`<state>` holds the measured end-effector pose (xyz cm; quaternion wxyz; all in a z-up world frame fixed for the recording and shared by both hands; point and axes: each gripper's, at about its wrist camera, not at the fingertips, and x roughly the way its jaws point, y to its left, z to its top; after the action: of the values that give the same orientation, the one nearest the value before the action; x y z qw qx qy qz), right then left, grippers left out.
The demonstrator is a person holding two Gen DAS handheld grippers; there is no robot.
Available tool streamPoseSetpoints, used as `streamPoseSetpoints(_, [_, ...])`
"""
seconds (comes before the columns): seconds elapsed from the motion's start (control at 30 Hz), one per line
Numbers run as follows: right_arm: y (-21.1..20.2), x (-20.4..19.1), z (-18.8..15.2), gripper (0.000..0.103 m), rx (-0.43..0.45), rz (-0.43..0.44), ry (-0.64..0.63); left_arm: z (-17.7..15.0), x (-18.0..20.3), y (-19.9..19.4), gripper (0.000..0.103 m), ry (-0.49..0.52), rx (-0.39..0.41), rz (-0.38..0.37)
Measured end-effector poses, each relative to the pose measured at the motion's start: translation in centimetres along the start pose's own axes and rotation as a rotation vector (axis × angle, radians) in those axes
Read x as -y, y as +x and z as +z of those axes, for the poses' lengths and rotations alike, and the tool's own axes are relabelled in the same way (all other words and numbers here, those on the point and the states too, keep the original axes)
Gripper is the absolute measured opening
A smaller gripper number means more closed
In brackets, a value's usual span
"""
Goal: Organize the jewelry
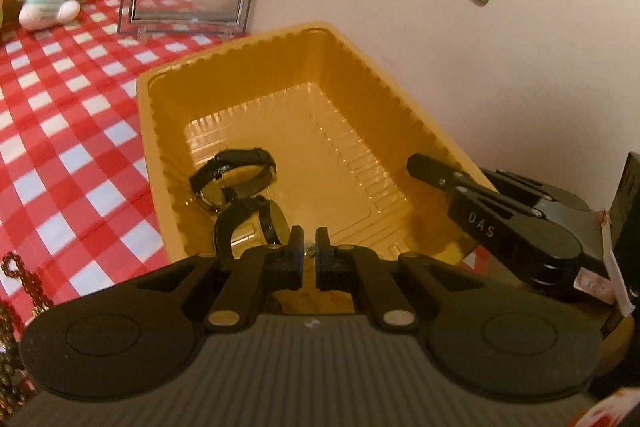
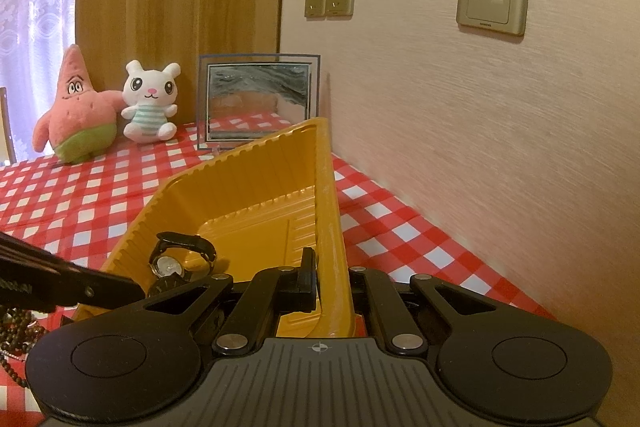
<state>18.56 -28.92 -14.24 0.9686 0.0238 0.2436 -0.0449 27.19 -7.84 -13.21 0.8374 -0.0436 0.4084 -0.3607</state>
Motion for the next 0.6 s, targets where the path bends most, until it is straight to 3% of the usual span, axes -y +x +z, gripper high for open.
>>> streamPoseSetpoints(0.1, [0.0,0.1,0.0,0.004,-0.001,0.001,0.003,0.0,-0.5,-0.5,0.012,-0.026,0.008,-0.003])
streamPoseSetpoints(0.17, [0.1,0.1,0.0,0.004,-0.002,0.001,0.004,0.2,-0.9,-1.4,0.023,-0.041,0.024,0.001])
streamPoseSetpoints(0.33, [0.1,0.2,0.0,0.004,-0.004,0.003,0.001,1.6,-2.7,-5.2,0.023,-0.073,0.117,0.043])
streamPoseSetpoints(0.43, [0.3,0.3,-0.1,0.004,-0.006,0.003,0.004,2.1,-4.9,-8.0,0.023,-0.096,0.172,0.143])
streamPoseSetpoints(0.6, [0.4,0.4,-0.1,0.004,-0.006,0.001,0.008,1.6,-8.7,-10.7,0.023,-0.111,0.183,0.348])
